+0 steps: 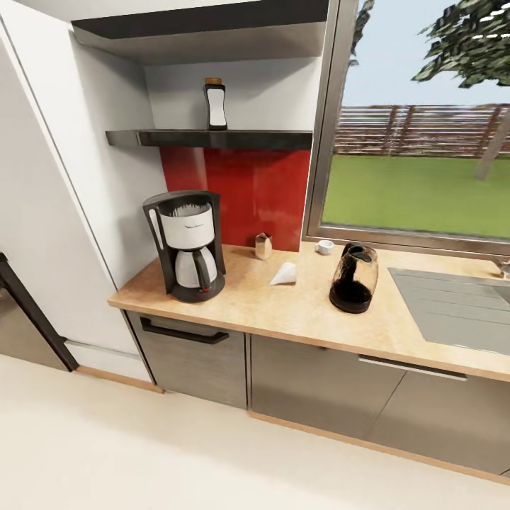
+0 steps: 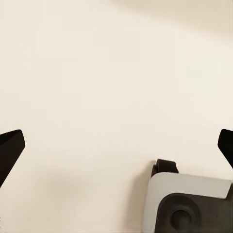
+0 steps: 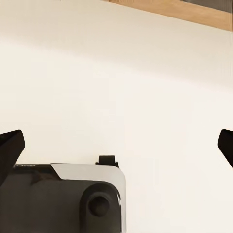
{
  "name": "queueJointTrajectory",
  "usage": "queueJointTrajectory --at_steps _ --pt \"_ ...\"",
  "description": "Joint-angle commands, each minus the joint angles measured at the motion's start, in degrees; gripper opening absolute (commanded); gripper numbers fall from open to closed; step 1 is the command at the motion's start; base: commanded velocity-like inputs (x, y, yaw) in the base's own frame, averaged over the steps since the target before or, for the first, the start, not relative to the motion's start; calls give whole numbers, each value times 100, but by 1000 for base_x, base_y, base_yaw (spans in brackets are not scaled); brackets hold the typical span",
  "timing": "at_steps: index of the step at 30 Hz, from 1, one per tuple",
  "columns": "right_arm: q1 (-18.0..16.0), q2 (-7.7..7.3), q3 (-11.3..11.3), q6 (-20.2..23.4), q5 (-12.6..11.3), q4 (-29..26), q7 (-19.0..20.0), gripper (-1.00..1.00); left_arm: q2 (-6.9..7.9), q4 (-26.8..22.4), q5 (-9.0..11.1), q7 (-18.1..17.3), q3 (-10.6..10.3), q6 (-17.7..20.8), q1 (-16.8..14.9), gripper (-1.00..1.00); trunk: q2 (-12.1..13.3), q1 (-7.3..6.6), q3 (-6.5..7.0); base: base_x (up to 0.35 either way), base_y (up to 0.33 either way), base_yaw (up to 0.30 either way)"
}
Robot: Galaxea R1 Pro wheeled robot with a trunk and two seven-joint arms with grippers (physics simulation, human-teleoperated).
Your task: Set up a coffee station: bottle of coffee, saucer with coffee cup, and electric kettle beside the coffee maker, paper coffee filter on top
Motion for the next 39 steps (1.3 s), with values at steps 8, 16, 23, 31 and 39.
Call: queueJointTrajectory --at_steps 8,16,23,31,39 --pt "-2 24 -6 -28 -24 -18 -9 100 5 812 16 -6 -70 10 20 100 -11 3 -2 0 0 -25" --pt "-450 582 558 568 375 -2592 20 100 106 1183 -84 3 -87 894 38 100 -11 3 0 0 0 -4" --pt "-1469 922 806 1584 444 -2891 17 100 136 1188 -89 0 -85 912 38 100 -11 3 0 4 0 0" --pt "-2724 1083 837 2040 438 -2906 27 100 143 1203 -89 3 -87 937 38 100 -11 3 0 217 0 0" --pt "-3415 1092 838 2439 428 -2908 18 100 136 1206 -89 3 -90 947 38 100 -11 3 0 288 0 0"
